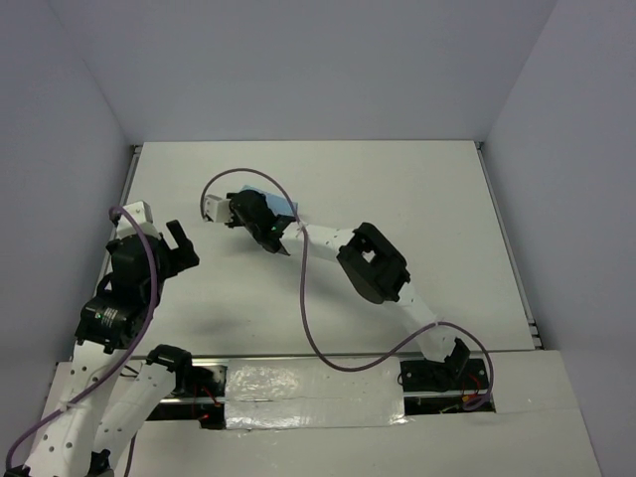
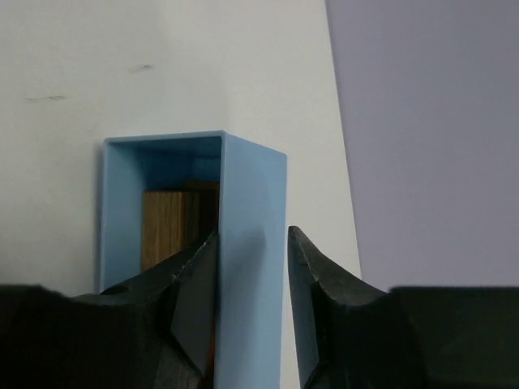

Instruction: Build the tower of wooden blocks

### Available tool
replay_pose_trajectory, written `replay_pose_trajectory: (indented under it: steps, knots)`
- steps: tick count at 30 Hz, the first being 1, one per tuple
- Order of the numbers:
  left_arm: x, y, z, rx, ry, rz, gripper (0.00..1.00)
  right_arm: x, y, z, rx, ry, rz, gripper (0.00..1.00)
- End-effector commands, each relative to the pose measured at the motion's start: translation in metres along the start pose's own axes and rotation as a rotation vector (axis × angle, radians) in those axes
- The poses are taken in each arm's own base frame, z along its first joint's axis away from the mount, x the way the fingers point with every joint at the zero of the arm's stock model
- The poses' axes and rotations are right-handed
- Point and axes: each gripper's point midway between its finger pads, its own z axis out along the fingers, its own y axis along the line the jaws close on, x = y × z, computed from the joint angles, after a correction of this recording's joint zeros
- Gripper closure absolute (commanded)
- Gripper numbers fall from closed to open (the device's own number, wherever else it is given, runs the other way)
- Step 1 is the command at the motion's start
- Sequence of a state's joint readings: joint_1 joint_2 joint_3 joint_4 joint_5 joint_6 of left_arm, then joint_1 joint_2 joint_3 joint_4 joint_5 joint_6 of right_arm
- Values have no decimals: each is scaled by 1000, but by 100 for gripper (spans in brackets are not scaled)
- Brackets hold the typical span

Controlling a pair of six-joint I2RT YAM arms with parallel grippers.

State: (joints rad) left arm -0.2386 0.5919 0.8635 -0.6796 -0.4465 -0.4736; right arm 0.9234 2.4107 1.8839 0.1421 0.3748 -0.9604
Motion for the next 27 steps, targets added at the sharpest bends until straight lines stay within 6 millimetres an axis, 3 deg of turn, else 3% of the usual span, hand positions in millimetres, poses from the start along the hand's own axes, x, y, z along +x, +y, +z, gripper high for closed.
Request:
replay_pose_trajectory:
  steps: [1,2,3,4,5,6,8,11,12,13,14,17,20,27]
  knots:
    - [-7,-5,0,25,-30,-6,1,-39,-2,-15,8,-104,58,54]
    - [-8,-6,-1,28,-35,-7,0,-41,-2,-18,-4,-113,71,39]
    - [-8,-6,-1,30,-34,-7,1,-52,-10,-27,-15,-143,120,33]
    - [-7,-6,0,30,-32,-4,1,-56,-11,-33,-41,-152,141,5]
    - [-8,-6,-1,33,-34,-6,0,-60,-18,-38,-46,-168,170,0]
    - [-8,-6,-1,33,-34,-6,1,-74,-32,-49,-62,-218,206,0]
    - [-7,-6,0,30,-32,-4,0,-81,-60,-63,-90,-243,329,0]
    - [-8,-7,-1,38,-35,-6,1,-65,-70,-67,-259,-229,517,0]
    - [-7,-7,-1,37,-33,-4,0,-70,-88,-65,-282,-250,566,0]
    - [-8,-7,-1,38,-35,-5,1,-52,-83,-65,-386,-210,636,0]
    - [-7,-8,-1,42,-32,-2,0,-52,-95,-60,-399,-226,663,0]
    - [-7,-9,0,45,-28,1,1,-21,-95,-52,-479,-170,760,0]
    - [-5,-11,2,51,-20,6,1,-3,-87,-52,-569,-152,841,0]
    - [-2,-13,5,54,3,18,1,2,-64,-51,-618,-145,904,0]
